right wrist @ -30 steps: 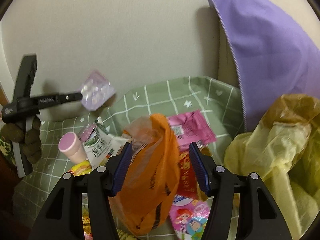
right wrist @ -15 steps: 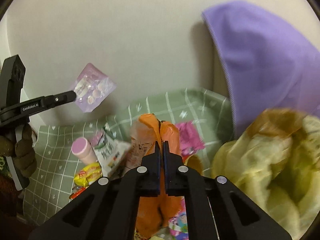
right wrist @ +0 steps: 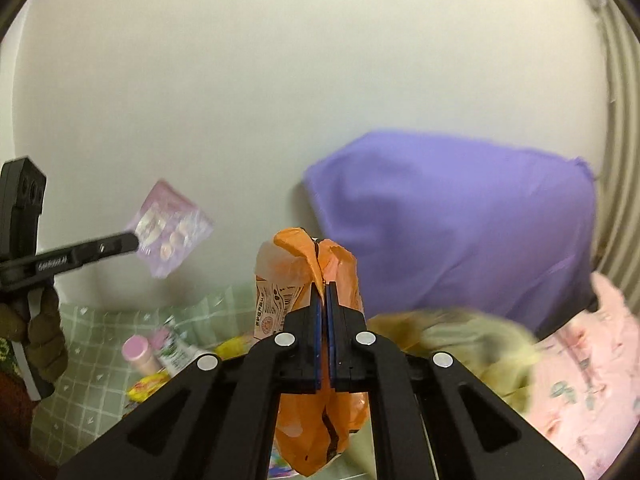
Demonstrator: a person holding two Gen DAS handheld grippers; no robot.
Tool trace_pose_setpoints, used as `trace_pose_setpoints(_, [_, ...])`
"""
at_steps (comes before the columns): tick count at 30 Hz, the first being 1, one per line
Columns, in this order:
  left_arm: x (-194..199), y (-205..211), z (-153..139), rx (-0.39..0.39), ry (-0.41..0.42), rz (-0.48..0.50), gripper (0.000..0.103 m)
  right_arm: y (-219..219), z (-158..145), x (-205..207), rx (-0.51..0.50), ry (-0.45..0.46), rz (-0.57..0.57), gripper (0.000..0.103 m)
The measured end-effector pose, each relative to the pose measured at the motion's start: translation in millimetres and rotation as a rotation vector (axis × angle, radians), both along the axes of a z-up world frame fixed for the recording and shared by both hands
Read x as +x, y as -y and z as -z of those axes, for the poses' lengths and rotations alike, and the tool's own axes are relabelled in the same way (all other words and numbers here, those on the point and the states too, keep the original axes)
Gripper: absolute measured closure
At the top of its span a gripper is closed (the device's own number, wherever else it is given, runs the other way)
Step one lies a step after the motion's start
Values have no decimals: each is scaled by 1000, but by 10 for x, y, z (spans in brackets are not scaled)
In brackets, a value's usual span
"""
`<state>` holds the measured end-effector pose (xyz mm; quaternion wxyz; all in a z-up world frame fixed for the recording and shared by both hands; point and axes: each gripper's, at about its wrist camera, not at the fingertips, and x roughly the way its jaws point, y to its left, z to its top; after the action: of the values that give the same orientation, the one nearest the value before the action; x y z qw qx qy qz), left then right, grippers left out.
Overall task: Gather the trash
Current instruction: 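Carry the candy packet and orange bag over the yellow trash bag with both tools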
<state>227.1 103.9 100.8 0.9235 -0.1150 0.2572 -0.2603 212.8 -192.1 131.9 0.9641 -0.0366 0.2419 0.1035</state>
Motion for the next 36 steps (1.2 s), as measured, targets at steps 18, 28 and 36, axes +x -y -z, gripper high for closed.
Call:
trace_pose_setpoints(18, [163, 1806, 41, 89, -32, 400, 102, 1190, -59, -247, 1, 4, 220, 98])
trace_pose_setpoints(28, [432, 2388, 928, 361, -233, 403, 102, 1242, 866, 249, 48, -192, 157, 98])
trace_pose_setpoints(36, [700, 2583, 1135, 403, -276, 350, 102, 1406, 1117, 649, 55, -255, 87, 98])
